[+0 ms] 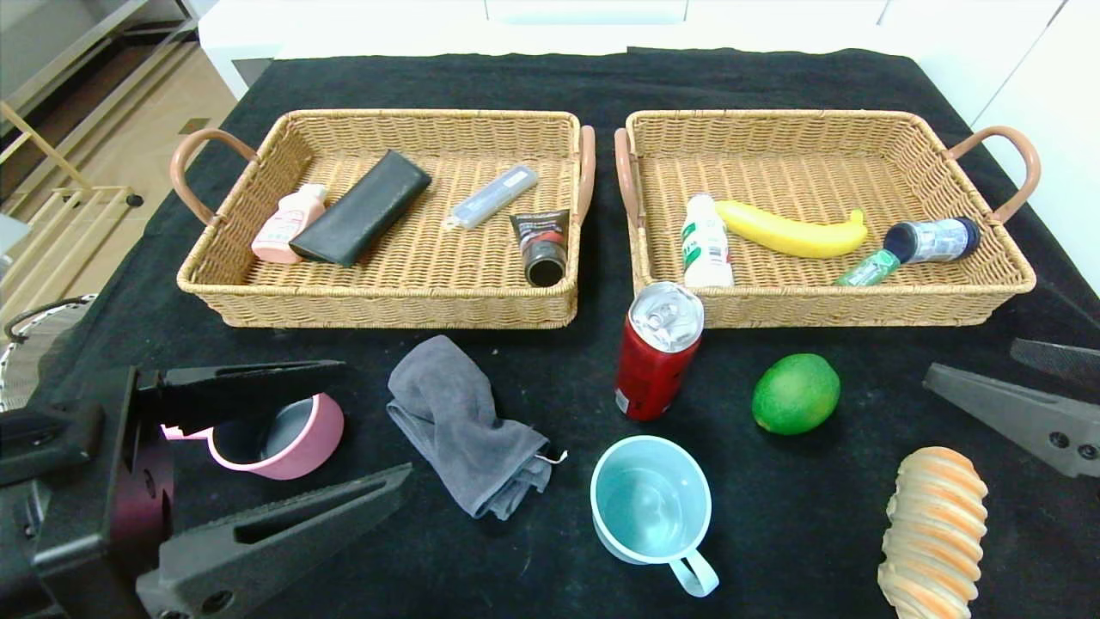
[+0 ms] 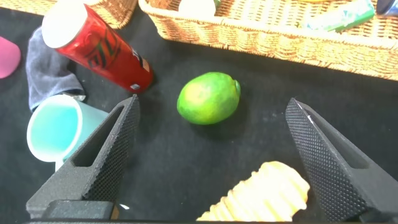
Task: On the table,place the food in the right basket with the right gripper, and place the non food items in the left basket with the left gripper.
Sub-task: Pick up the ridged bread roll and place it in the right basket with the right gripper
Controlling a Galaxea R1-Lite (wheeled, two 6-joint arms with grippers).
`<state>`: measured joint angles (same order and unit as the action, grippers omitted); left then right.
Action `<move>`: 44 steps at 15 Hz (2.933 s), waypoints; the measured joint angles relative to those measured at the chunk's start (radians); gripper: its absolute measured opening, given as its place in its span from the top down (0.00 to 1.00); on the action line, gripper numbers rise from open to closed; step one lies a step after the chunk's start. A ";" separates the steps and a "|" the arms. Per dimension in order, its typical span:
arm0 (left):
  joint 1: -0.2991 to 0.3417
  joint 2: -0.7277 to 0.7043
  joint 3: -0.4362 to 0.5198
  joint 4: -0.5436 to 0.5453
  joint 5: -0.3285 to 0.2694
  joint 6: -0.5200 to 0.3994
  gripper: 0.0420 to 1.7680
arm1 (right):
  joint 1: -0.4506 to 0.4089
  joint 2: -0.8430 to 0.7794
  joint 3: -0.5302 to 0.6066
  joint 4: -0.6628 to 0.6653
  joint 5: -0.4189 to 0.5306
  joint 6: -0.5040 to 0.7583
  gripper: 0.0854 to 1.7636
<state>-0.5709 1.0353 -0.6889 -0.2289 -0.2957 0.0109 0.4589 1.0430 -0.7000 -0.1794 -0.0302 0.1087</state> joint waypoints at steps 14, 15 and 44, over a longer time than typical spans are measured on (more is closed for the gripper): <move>0.000 -0.008 0.000 0.001 0.015 0.004 0.03 | -0.022 0.115 -0.247 0.620 -0.296 0.411 0.03; 0.000 -0.009 0.000 0.001 0.015 0.004 0.03 | -0.021 0.136 -0.250 0.629 -0.297 0.447 0.03; 0.000 -0.015 0.006 0.000 0.014 0.004 0.03 | -0.088 0.363 -0.124 0.569 -0.130 0.696 0.35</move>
<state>-0.5709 1.0204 -0.6826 -0.2285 -0.2813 0.0153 0.3709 1.4062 -0.8240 0.3900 -0.1600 0.8043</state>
